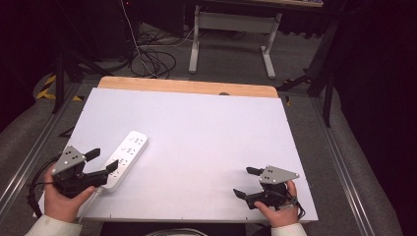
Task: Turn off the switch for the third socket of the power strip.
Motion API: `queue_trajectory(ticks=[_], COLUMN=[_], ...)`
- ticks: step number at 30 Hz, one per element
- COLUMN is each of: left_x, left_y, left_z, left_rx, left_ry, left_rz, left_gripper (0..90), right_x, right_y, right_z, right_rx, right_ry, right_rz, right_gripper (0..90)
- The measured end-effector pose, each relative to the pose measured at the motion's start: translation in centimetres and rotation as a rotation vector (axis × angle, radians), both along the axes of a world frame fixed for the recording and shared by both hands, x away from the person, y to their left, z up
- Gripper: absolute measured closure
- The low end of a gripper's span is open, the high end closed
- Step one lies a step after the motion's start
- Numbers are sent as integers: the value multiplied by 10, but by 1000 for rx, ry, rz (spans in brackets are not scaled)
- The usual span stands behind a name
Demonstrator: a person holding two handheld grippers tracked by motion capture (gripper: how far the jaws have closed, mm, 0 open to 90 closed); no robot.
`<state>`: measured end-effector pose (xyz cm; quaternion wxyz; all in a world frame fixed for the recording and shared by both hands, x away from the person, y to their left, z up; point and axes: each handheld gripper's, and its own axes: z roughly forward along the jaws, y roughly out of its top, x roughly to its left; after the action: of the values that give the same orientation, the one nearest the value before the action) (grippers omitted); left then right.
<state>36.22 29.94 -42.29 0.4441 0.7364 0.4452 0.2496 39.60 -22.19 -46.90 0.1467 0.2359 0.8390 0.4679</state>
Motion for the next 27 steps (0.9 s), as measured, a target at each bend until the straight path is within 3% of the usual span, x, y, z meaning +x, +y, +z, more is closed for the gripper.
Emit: queue_trajectory(ticks=[22,27], left_x=[35,44], left_y=[-9,-15], left_z=[8,8], left_rx=[-9,5], left_ry=[49,66], left_rz=[-15,-19], left_gripper=[295,295], right_x=[0,1], right_y=[0,1], right_z=[-1,-1], right_rx=[-3,-2], right_ry=[3,3], right_rz=[6,7], right_gripper=[143,143])
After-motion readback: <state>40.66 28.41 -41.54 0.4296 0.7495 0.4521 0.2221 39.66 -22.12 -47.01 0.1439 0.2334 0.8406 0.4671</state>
